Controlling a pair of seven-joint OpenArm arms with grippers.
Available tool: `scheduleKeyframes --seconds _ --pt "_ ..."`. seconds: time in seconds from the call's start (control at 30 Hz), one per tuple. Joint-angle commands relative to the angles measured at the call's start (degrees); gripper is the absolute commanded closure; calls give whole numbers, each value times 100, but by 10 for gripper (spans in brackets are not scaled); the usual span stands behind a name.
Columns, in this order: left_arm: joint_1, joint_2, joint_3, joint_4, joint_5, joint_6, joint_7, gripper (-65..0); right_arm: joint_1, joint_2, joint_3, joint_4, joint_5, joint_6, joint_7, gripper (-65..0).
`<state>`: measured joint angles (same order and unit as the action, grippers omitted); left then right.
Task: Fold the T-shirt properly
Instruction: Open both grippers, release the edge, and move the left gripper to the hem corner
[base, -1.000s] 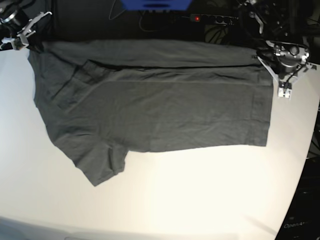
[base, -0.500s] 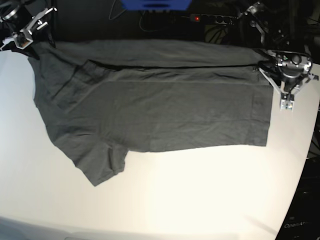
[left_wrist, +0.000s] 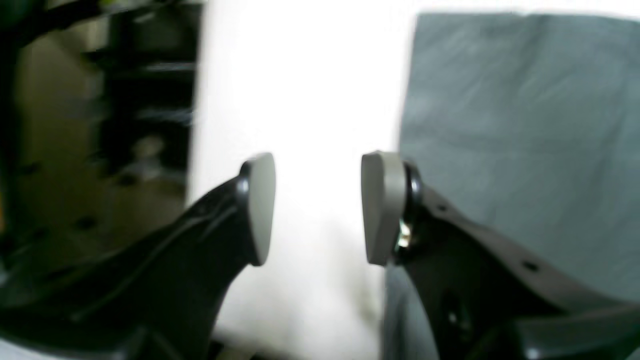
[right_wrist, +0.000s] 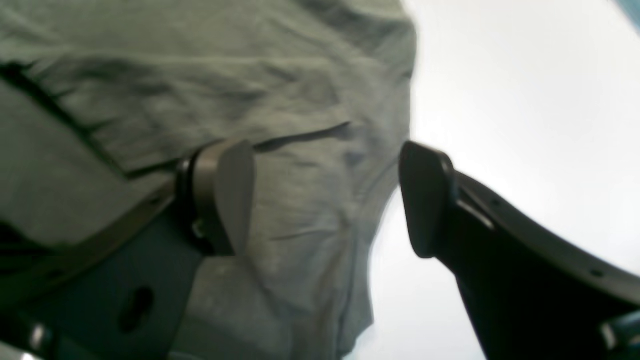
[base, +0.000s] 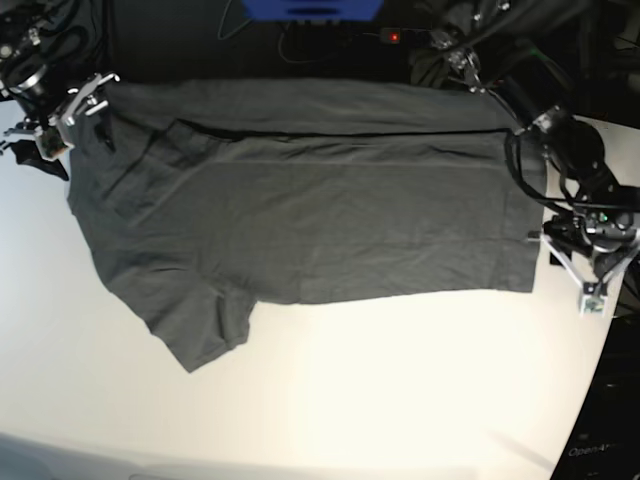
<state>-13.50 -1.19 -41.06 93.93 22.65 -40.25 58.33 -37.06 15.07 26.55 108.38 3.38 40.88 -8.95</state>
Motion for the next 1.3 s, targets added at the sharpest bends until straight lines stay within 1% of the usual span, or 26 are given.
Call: scheduleKeyframes --seconds 0.0,0.1,0.23,0.33,0.4,0.53,0.67,0.8,0.87,0.93,1.1,1.27 --pt "-132 -61 14 -114 -107 25 -219 -278 53 -26 172 85 62 -88 47 -443" --pt "-255 -219 14 -879 -433 25 -844 -278 106 -158 453 85 54 -88 -6 -443" --pt "-685 -448 -4 -2101 -626 25 -1186 -278 106 -175 550 77 -316 -88 -6 -443" --pt "-914 -650 -22 -2830 -635 25 -1476 -278 106 -351 611 41 -571 -88 38 -441" --pt "-1037 -712 -22 -3103 -635 25 -1635 -278 106 -456 673 41 -703 -88 55 -441" --pt "-1143 -729 -22 -3235 -635 25 -1696 -277 106 -492 673 41 -755 -88 47 -441" --pt "-1151 -826 -22 -3314 -652 25 -1731 -277 106 -492 673 41 -764 -88 47 -441" --pt "-1310 -844 -22 -3595 -643 25 -1986 -278 106 -509 708 41 -764 -88 38 -441" --pt "-1318 -879 -13 -3824 -635 25 -2039 -278 106 -527 717 41 -773 -88 38 -441" --pt "-1318 -958 -22 -4035 -643 25 -2215 -278 106 -527 761 41 -773 -88 38 -441" --pt "-1318 -993 -22 -4395 -643 25 -2531 -278 106 -527 796 33 -773 -88 29 -441" --pt "-1310 -984 -22 -4342 -643 25 -2487 -278 106 -527 796 33 -773 -88 12 -441"
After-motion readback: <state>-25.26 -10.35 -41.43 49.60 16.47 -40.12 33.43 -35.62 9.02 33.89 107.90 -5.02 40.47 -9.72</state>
